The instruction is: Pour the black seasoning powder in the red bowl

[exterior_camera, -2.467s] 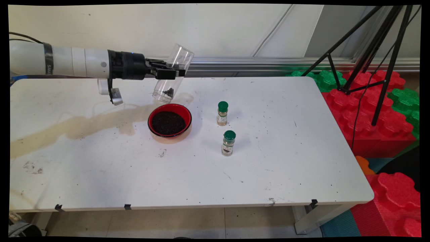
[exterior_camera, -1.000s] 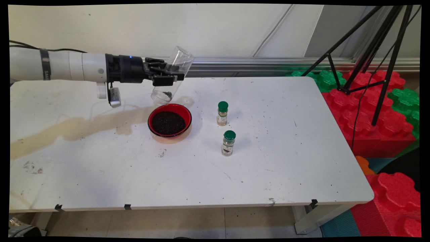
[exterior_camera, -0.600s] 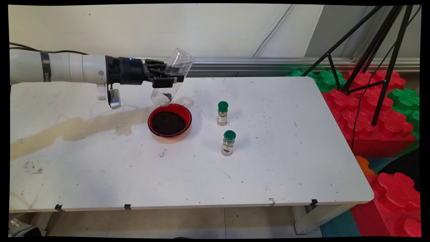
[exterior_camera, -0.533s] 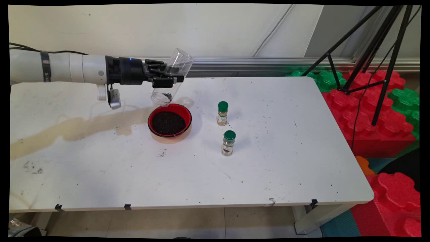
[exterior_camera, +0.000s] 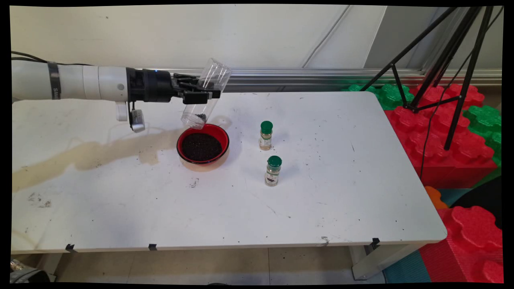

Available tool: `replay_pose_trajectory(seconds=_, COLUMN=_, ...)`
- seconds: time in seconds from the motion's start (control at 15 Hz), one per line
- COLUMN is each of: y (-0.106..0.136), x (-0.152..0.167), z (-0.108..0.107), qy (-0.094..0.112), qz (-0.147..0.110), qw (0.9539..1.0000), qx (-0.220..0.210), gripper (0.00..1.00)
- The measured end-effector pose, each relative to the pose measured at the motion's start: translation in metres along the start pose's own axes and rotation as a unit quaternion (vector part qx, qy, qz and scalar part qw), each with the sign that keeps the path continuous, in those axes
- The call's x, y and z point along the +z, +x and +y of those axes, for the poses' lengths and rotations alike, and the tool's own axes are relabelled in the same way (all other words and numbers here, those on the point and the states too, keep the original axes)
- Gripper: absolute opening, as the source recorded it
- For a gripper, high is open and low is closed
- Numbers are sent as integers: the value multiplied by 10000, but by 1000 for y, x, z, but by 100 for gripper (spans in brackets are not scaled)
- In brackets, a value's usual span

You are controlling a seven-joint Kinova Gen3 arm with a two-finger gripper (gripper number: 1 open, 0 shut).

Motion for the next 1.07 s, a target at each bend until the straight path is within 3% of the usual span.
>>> replay_pose_trajectory(seconds=0.6, y=-5, x=-7, z=-4, qy=-147, qz=-11, qw=9976, qx=-678, gripper=0)
replay_pose_trajectory(seconds=0.87, y=-8, x=-11, z=-4, qy=-255, qz=-25, qw=9934, qx=-1120, gripper=0)
replay_pose_trajectory(seconds=1.07, y=-8, x=-15, z=-3, qy=-357, qz=-22, qw=9878, qx=-1517, gripper=0)
